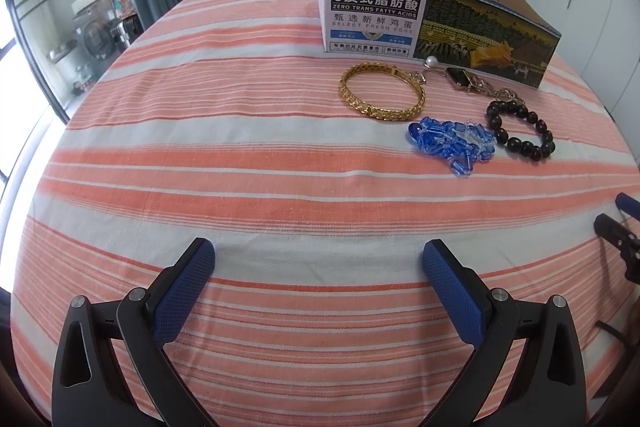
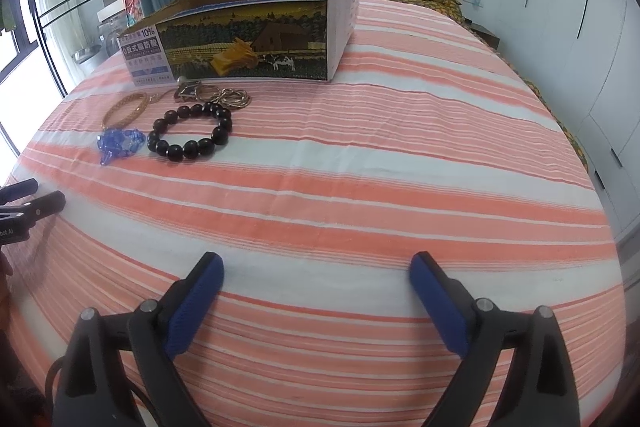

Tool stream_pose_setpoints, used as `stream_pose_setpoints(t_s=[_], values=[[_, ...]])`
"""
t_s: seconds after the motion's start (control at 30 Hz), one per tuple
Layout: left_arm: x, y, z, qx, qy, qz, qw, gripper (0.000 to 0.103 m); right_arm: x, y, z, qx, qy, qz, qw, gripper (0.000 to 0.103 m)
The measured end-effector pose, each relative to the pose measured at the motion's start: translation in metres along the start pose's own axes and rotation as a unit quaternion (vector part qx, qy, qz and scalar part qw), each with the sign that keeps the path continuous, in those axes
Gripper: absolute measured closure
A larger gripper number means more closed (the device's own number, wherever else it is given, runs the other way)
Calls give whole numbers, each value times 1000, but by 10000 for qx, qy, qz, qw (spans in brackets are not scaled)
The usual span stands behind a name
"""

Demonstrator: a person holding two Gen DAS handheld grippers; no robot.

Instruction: Organize jewelry

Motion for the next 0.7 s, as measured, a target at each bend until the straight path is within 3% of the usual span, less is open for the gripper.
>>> stream_pose_setpoints(t_s=[0.7], values=[[0,0,1,25,-75,11,10000,0,2,-1,0,-29,-52,0,10000,3]])
Point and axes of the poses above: each gripper's, at about its wrist camera, not at the fingertips, and x roughly the way its jaws point, y to its right, z to its underside, the point moved 6 cm from there along x, roughly the way its jaws point, and after that the axes turned 11 degrees about -z, right-handed, at the moved point
